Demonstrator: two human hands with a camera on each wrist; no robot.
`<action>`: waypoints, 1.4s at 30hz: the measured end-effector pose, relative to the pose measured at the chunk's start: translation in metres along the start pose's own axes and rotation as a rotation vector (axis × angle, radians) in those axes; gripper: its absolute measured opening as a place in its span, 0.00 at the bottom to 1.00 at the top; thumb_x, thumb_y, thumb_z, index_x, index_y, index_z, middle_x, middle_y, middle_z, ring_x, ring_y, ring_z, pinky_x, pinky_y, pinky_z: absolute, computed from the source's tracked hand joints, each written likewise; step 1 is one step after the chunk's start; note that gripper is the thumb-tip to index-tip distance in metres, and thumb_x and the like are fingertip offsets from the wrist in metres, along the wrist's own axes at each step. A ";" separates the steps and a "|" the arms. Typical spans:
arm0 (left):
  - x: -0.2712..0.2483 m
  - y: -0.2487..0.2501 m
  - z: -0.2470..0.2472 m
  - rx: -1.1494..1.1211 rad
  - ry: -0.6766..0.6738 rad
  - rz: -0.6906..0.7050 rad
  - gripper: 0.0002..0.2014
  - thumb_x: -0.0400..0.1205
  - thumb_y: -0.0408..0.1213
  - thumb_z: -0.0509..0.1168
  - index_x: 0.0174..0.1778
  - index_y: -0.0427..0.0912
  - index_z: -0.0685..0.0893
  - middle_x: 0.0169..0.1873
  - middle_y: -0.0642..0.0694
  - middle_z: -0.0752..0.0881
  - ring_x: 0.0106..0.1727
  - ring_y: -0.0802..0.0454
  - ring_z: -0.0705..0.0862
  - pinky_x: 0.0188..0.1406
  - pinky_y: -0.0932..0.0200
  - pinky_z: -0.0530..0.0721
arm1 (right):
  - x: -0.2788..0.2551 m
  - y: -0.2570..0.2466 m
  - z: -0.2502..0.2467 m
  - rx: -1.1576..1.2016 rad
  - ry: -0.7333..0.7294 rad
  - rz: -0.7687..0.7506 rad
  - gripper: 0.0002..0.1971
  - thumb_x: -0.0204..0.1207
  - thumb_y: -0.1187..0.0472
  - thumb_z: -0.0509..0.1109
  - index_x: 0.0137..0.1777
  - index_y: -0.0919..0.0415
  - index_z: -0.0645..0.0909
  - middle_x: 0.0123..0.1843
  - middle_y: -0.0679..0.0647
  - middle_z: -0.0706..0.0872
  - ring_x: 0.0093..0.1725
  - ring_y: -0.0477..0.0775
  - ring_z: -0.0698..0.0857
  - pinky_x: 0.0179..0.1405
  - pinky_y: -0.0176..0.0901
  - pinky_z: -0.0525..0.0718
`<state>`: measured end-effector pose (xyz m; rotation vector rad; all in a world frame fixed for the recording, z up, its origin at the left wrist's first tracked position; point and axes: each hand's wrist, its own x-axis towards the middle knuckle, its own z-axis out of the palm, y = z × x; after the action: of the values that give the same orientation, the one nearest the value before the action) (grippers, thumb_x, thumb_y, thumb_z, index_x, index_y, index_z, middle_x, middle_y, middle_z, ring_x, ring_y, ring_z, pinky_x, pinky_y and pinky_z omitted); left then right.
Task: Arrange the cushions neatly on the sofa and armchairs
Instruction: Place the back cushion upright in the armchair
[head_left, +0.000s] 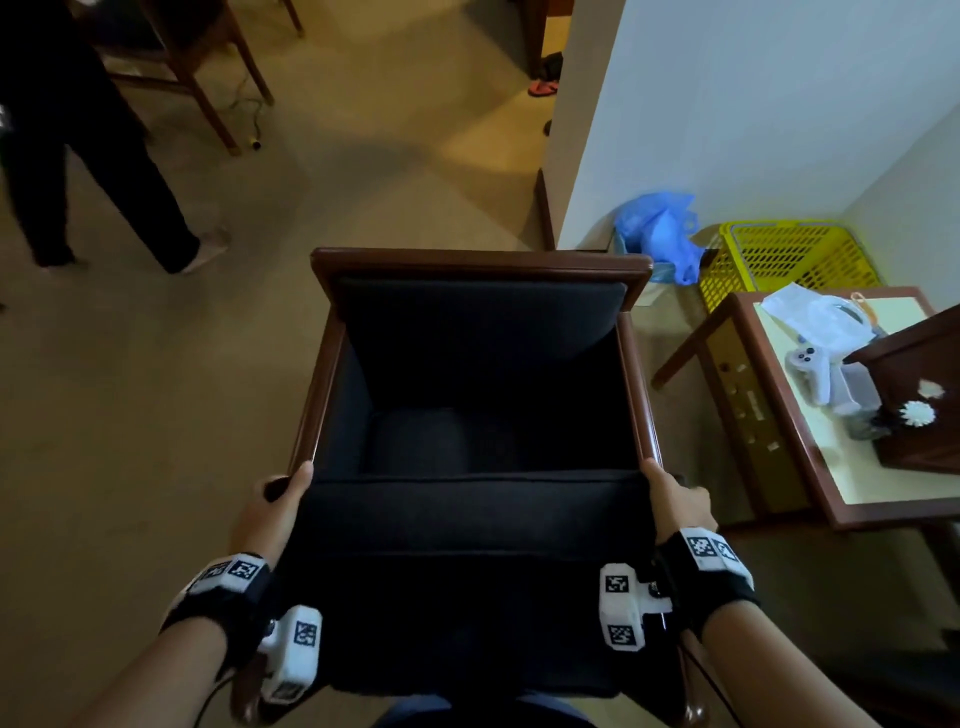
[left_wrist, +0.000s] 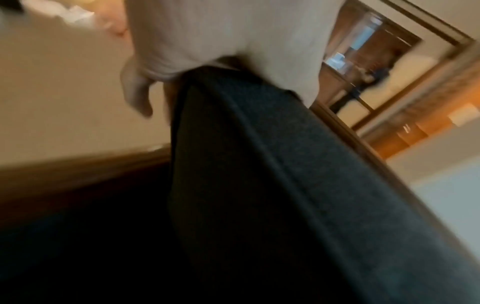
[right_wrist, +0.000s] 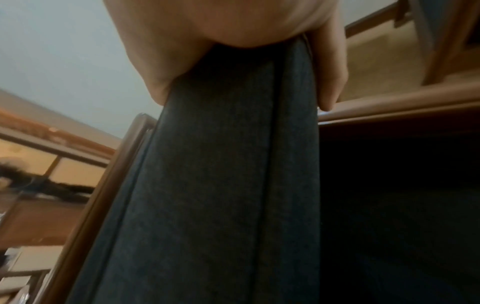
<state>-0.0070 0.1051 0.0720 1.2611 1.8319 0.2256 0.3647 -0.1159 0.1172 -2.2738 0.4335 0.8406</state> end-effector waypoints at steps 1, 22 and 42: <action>0.004 -0.006 0.002 -0.069 -0.020 -0.064 0.32 0.71 0.72 0.68 0.54 0.46 0.85 0.53 0.42 0.88 0.55 0.38 0.84 0.64 0.40 0.80 | 0.003 0.004 -0.002 0.026 -0.028 0.020 0.45 0.58 0.35 0.73 0.71 0.62 0.72 0.55 0.62 0.82 0.52 0.68 0.84 0.57 0.58 0.83; 0.072 0.151 0.014 -0.482 -0.146 -0.166 0.15 0.76 0.52 0.72 0.49 0.44 0.85 0.47 0.42 0.87 0.41 0.46 0.84 0.40 0.54 0.79 | 0.035 -0.119 0.031 0.250 -0.010 -0.119 0.34 0.57 0.37 0.74 0.63 0.53 0.83 0.58 0.58 0.85 0.57 0.65 0.84 0.65 0.60 0.83; 0.179 0.245 0.100 0.007 0.158 0.077 0.50 0.71 0.45 0.81 0.84 0.48 0.58 0.80 0.38 0.60 0.72 0.33 0.74 0.68 0.42 0.75 | 0.126 -0.231 0.132 -0.193 -0.035 -0.316 0.52 0.69 0.38 0.78 0.85 0.46 0.50 0.82 0.64 0.53 0.76 0.77 0.67 0.76 0.65 0.68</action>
<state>0.2121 0.3365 0.0544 1.3525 1.9204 0.3705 0.5152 0.1323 0.0667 -2.4136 -0.0273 0.7849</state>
